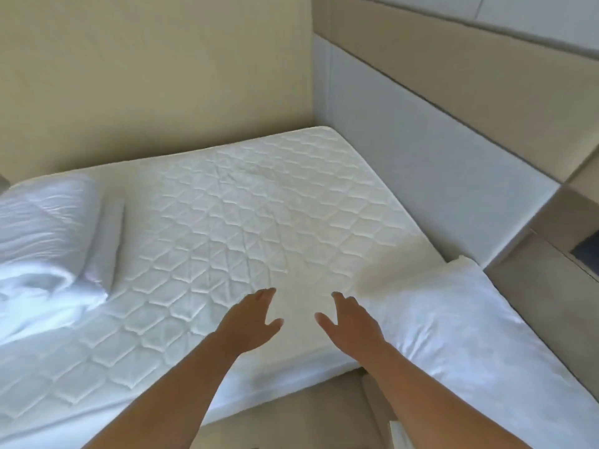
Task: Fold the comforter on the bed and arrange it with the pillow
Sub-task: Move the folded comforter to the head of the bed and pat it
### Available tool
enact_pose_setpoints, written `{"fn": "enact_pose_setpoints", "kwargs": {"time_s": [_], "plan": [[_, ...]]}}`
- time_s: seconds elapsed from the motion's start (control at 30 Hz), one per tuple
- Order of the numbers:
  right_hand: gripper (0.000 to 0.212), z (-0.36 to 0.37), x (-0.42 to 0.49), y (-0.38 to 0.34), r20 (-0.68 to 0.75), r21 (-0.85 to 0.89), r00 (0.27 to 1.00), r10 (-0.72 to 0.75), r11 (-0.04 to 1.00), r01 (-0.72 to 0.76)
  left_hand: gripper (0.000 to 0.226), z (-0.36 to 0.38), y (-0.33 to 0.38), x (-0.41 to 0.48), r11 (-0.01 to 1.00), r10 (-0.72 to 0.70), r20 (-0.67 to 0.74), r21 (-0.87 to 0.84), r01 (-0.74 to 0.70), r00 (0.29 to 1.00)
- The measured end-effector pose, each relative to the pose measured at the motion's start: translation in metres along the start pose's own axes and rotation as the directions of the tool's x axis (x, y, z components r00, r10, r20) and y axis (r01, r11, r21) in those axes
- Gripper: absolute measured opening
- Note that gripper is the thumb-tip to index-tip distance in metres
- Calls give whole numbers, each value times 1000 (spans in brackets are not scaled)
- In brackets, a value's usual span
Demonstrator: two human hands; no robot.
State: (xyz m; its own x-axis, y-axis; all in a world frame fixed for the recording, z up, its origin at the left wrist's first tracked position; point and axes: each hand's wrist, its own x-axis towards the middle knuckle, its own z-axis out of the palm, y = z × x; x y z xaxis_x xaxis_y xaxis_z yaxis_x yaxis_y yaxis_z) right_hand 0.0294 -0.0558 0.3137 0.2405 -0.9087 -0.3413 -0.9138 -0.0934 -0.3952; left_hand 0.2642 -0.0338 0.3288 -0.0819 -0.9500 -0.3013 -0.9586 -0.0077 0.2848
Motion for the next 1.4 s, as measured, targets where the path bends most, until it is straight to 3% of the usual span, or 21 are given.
{"fn": "enact_pose_setpoints", "kwargs": {"time_s": [0.27,0.43,0.6,0.8,1.4], "plan": [[70,48,32,-234,113,-222,948,-296,923,315,73,-53,-201,-123,962,-264,-167,-109,249,950],[66,73,34,-372,99,-225,924,-370,896,383,70,-102,-314,-191,941,-332,-219,-141,306,918],[67,92,32,-466,96,-192,900,-425,879,436,68,-140,-393,-229,933,-357,-227,-136,333,906],[69,103,55,-526,86,-164,894,-440,879,448,67,-170,-446,-215,934,-353,-253,-145,326,901],[68,101,220,-608,178,-47,914,-366,924,379,64,-241,-553,-94,910,-413,-210,-119,396,886]]}}
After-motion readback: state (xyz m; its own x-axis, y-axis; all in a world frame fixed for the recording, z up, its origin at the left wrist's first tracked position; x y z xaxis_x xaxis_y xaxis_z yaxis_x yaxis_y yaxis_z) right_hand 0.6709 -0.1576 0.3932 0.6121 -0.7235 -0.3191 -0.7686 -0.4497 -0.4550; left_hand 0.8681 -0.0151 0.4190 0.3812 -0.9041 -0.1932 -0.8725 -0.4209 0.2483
